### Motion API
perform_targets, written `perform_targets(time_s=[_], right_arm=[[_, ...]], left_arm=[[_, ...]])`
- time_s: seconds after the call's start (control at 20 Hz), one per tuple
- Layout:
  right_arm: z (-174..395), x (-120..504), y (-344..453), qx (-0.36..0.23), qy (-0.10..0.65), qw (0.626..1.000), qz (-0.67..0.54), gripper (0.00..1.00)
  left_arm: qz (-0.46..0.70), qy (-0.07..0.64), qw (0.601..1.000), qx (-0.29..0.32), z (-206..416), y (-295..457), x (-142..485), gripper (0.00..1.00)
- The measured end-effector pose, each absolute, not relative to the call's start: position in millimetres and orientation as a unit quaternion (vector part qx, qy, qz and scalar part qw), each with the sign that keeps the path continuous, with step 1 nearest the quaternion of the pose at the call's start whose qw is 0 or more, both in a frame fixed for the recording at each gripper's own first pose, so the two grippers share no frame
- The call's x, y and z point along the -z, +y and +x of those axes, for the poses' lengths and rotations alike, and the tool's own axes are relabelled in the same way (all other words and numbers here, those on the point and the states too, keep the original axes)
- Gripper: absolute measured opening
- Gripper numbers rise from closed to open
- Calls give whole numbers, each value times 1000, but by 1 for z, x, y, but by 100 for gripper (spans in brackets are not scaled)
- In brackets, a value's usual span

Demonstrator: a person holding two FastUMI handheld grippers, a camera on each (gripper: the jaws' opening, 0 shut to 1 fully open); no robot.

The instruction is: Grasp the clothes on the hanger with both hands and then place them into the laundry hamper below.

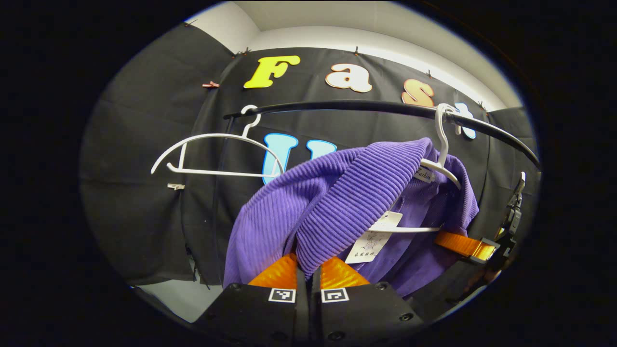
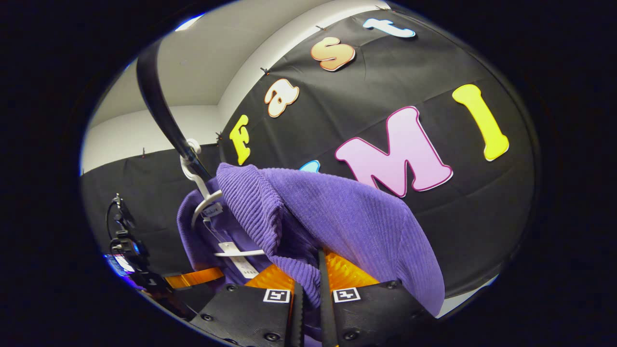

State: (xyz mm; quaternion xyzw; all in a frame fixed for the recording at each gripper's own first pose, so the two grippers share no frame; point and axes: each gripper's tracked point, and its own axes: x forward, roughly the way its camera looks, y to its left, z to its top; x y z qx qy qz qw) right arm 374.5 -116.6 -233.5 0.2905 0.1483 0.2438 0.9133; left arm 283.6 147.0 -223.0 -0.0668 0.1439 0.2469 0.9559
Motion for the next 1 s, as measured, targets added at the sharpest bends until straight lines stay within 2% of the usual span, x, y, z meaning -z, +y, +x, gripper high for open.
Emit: perform_targets(time_s=[0.2, 0.3, 0.45, 0.55, 0.6, 0.7, 0.75, 0.8, 0.9, 1.0], right_arm=[[368, 209, -131, -285, 155, 865, 384, 18], [367, 190, -141, -301, 136, 845, 421, 18], [370, 151, -150, -336, 96, 796, 494, 17], [377, 142, -157, -343, 82, 782, 514, 17], [382, 141, -160, -340, 80, 779, 520, 12], [389, 135, -166, -338, 72, 764, 545, 12], [396, 131, -166, -336, 67, 756, 558, 17], [399, 128, -165, -337, 64, 752, 562, 17], [403, 128, -155, -343, 65, 752, 560, 17], [405, 124, -150, -345, 66, 735, 580, 17]], left_arm=[[-70, 117, 957, -254, 273, 173, 188, 5], [-56, 105, 958, -262, 273, 183, 171, 5], [-16, 107, 958, -264, 276, 190, 159, 5], [5, 97, 960, -261, 276, 191, 142, 5], [4, 85, 962, -260, 274, 193, 132, 5], [-9, 54, 964, -258, 268, 203, 105, 5], [-20, 38, 965, -258, 267, 210, 94, 5], [-29, 33, 966, -255, 270, 216, 87, 5], [-26, 45, 965, -257, 270, 233, 93, 5], [-23, 74, 965, -251, 274, 249, 116, 5]])
